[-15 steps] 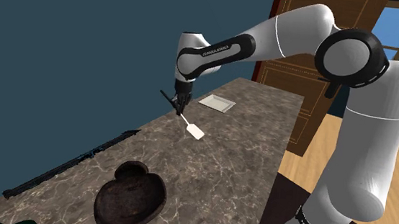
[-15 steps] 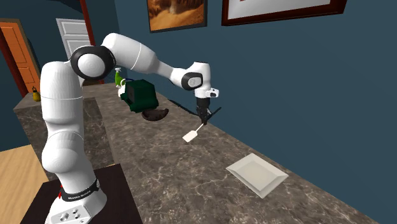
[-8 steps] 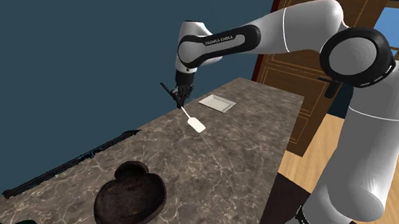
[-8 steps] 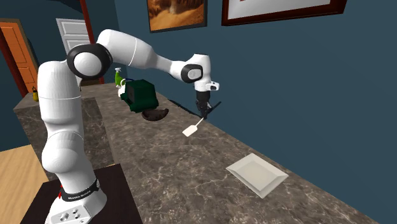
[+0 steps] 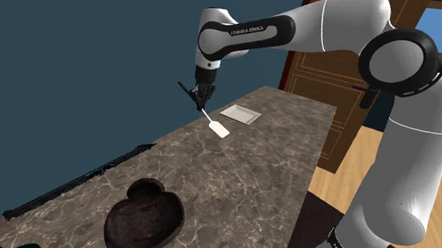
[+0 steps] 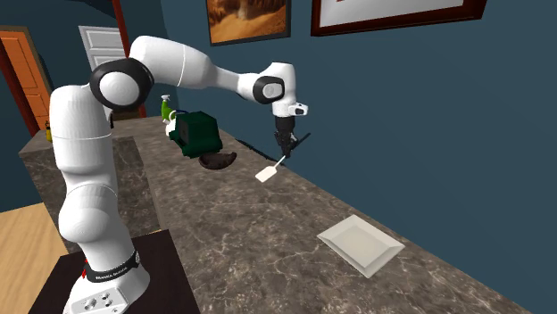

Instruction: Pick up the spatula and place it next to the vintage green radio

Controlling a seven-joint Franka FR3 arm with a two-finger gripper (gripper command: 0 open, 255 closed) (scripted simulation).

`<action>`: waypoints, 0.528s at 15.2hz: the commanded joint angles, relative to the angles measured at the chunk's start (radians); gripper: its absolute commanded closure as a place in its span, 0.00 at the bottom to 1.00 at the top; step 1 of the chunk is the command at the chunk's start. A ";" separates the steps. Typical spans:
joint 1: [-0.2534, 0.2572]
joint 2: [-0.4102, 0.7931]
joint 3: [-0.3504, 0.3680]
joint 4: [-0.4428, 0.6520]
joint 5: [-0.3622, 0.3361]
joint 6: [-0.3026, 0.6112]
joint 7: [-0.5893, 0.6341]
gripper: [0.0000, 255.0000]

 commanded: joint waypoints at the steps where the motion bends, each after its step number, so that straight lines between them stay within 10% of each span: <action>1: 0.000 -0.001 0.000 0.028 0.000 -0.029 0.000 1.00; 8: 0.000 -0.002 0.000 0.121 0.000 -0.123 0.001 1.00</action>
